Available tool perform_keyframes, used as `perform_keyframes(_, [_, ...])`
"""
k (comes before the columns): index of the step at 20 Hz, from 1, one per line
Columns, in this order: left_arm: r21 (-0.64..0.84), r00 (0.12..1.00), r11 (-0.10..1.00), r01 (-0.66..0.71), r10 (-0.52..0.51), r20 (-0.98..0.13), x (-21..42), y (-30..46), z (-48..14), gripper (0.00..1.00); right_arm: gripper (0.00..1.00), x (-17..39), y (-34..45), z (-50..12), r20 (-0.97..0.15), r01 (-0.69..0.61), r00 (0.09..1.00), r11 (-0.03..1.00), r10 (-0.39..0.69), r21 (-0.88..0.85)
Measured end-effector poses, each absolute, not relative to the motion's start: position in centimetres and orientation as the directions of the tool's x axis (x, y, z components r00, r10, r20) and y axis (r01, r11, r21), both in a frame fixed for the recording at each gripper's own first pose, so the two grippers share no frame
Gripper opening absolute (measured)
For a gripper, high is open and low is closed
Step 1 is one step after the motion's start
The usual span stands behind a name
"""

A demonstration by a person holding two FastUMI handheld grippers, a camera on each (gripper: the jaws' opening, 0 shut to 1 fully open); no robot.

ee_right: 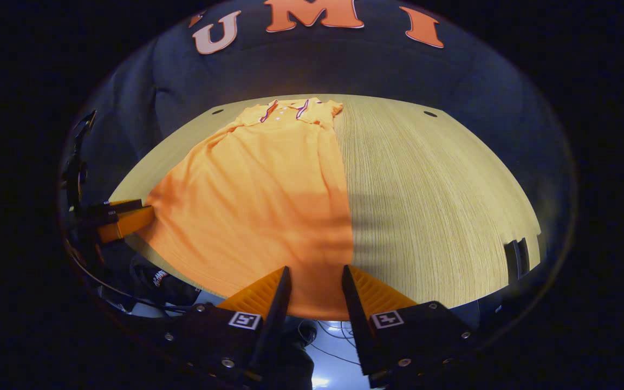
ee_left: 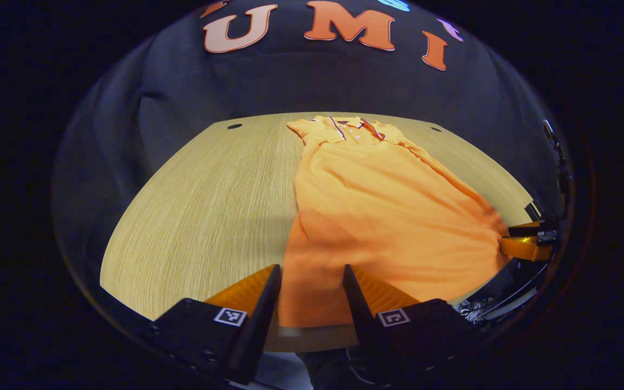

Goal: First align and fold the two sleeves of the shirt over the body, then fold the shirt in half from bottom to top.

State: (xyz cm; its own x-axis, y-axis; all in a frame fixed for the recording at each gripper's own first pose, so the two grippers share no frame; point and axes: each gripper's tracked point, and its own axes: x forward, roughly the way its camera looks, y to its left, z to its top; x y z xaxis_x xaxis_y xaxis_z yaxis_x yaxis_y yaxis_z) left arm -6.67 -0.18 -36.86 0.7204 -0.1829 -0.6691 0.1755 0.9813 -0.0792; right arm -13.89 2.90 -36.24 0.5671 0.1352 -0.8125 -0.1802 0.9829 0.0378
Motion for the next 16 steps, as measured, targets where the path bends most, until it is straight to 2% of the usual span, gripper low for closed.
perform_keyframes(1, [-0.083, 0.714, 0.98, 0.183, -0.191, -0.673, -6.6, -0.7, -36.9, 0.58, 0.42, -13.9, 2.9, -36.2, -0.822, -0.144, 0.556, 0.988, 0.128, 0.057])
perform_keyframes(2, [-0.097, 0.707, 0.976, 0.195, -0.209, -0.675, -6.7, -1.4, -36.7, 0.49, 0.36, -13.8, 2.8, -36.2, -0.826, -0.107, 0.549, 0.991, 0.127, 0.082])
perform_keyframes(3, [-0.105, 0.701, 0.977, 0.188, -0.208, -0.682, -6.7, -1.8, -36.7, 0.31, 0.21, -13.7, 3.2, -36.3, -0.833, -0.11, 0.535, 0.989, 0.143, 0.1])
perform_keyframes(4, [-0.105, 0.691, 0.979, 0.176, -0.199, -0.695, -6.6, -1.6, -36.7, 0.17, 0.21, -13.6, 3.4, -36.2, -0.838, -0.117, 0.525, 0.988, 0.149, 0.103])
perform_keyframes(5, [-0.109, 0.677, 0.979, 0.172, -0.197, -0.709, -6.6, -1.6, -36.7, 0.12, 0.2, -13.7, 3.5, -36.2, -0.846, -0.12, 0.508, 0.986, 0.158, 0.112])
perform_keyframes(6, [-0.13, 0.666, 0.977, 0.17, -0.211, -0.716, -6.4, -1.9, -36.7, 0.12, 0.21, -13.7, 3.3, -36.2, -0.856, -0.103, 0.495, 0.988, 0.151, 0.115])
perform_keyframes(7, [-0.142, 0.657, 0.978, 0.154, -0.209, -0.724, -6.7, -2.3, -36.2, 0.12, 0.01, -13.3, 3.7, -36.4, -0.848, -0.084, 0.504, 0.986, 0.165, 0.142])
perform_keyframes(8, [-0.146, 0.648, 0.977, 0.158, -0.214, -0.731, -6.3, -2.0, -36.6, 0.01, 0.01, -13.3, 4.1, -36.1, -0.855, -0.086, 0.486, 0.983, 0.181, 0.159])
perform_keyframes(11, [-0.132, 0.631, 0.975, 0.179, -0.217, -0.745, -6.0, -2.3, -36.6, 0.01, 0.01, -12.9, 4.4, -36.0, -0.852, -0.104, 0.485, 0.98, 0.2, 0.171])
perform_keyframes(16, [-0.174, 0.658, 0.969, 0.175, -0.247, -0.711, -4.7, -3.5, -34.0, 0.01, 0.01, -10.8, 7.0, -33.4, -0.786, -0.119, 0.515, 0.937, 0.341, 0.328])
